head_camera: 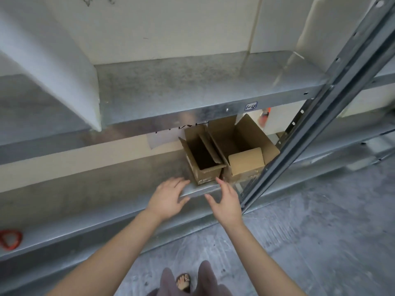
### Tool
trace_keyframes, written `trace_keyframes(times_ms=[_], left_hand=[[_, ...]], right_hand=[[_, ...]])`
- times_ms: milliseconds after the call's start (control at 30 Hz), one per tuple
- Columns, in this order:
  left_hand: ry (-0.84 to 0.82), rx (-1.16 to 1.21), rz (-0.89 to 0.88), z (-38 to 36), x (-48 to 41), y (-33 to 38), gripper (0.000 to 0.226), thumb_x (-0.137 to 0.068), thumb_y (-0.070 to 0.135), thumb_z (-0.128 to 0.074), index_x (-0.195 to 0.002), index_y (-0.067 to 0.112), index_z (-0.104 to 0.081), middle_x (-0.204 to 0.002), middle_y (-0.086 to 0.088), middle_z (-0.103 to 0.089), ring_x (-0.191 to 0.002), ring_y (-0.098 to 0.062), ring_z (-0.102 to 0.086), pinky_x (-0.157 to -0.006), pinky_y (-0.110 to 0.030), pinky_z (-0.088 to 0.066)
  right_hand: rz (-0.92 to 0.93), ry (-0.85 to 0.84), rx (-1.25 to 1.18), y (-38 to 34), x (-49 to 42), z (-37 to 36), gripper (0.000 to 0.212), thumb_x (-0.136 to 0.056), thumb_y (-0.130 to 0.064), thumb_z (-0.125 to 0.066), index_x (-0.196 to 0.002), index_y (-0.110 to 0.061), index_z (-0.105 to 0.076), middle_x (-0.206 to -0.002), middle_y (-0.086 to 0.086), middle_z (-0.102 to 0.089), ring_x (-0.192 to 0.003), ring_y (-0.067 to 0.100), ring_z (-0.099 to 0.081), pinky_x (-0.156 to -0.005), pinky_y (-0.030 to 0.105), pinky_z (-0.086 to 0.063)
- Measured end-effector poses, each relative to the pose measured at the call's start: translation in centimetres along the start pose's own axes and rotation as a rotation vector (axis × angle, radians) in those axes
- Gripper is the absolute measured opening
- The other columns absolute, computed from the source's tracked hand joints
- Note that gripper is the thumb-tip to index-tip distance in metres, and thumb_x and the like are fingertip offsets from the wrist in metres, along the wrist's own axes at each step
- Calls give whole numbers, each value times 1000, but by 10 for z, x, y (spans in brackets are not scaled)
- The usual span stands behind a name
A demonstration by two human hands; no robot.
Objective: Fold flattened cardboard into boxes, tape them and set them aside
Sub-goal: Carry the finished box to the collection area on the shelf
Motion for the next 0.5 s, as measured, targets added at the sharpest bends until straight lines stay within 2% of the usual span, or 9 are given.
trace_keyframes(times_ms=[133, 233, 333, 500], left_hand=[[104, -222, -55, 24, 40, -9, 59, -88, 46, -51, -140, 19, -45, -144, -7, -46, -133, -31, -41, -111, -43, -29], [152, -254, 13, 41, 80, -20, 58, -87, 43, -58, -139, 18, -47, -142, -7, -49, -132, -30, -43, -111, -42, -30], [186, -260, 71, 54, 128, -37, 57, -89, 40, -58, -140, 17, -46, -143, -8, -48, -135, -30, -40, -113, -41, -26], [234, -260, 178, 82, 209, -87, 59, -91, 42, -55, -143, 19, -41, -146, -6, -43, -138, -29, -35, -114, -41, -22]], right_hand=[[270, -61, 331, -26, 24, -8, 63, -93, -51, -51, -148, -26, -33, -153, 1, -36, -145, 23, -22, -119, 40, -22], [374, -106, 448, -55, 46, -21, 62, -95, -51, -44, -150, -27, -29, -155, 3, -33, -147, 24, -19, -120, 42, -17], [456, -147, 514, -92, 72, -42, 62, -97, -52, -39, -152, -29, -24, -158, 2, -27, -148, 24, -14, -120, 43, -14], [564, -179, 534, -161, 117, -97, 62, -97, -54, -38, -152, -30, -23, -158, 3, -28, -148, 24, -15, -120, 44, -13]])
Point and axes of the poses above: each hand's wrist, its own x-axis away from the middle knuckle, its own z-axis out of the back of the hand, y = z × x, the point moved 3 cm from there along -x, towards the middle knuckle
